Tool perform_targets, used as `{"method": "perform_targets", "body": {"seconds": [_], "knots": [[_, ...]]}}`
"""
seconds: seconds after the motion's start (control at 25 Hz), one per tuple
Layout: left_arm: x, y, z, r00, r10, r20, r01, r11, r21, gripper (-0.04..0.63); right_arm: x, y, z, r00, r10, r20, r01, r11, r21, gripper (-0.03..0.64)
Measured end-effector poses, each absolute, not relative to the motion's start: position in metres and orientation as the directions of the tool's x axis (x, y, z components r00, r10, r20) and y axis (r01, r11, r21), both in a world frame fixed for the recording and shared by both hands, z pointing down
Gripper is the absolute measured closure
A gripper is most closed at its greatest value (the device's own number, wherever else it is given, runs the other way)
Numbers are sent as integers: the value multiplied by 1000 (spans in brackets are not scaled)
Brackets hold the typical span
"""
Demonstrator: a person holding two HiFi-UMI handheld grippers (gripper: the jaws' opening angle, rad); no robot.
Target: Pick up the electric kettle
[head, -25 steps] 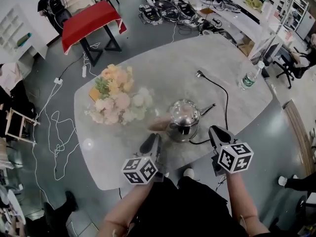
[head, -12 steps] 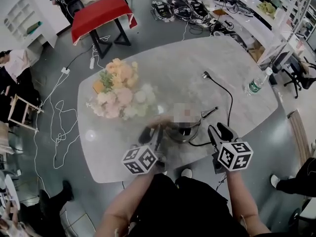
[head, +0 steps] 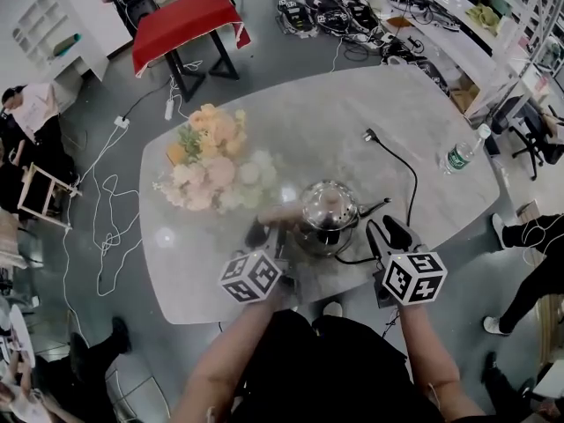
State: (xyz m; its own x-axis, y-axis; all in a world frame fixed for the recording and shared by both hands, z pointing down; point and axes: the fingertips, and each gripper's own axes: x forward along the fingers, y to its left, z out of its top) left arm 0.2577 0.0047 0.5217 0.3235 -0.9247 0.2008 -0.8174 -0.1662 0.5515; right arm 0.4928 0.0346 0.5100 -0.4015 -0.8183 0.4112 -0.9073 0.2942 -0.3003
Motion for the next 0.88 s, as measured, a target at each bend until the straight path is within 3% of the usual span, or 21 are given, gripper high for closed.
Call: {"method": "perform_targets", "body": {"seconds": [0.32, 0.6, 0.88], "knots": [[259, -5, 523, 331, -921, 204, -847, -194, 496, 402, 480, 28, 491, -449, -828, 336, -876, 334, -348, 462], [255, -4, 521, 246, -948, 203, -880, -131, 456, 402, 486, 12, 478, -359, -892, 277, -896, 246, -369, 454], [258, -8, 525, 282, -937, 207, -867, -156, 474, 402, 490, 0, 480, -288, -927, 239, -888, 165, -428, 455]]}}
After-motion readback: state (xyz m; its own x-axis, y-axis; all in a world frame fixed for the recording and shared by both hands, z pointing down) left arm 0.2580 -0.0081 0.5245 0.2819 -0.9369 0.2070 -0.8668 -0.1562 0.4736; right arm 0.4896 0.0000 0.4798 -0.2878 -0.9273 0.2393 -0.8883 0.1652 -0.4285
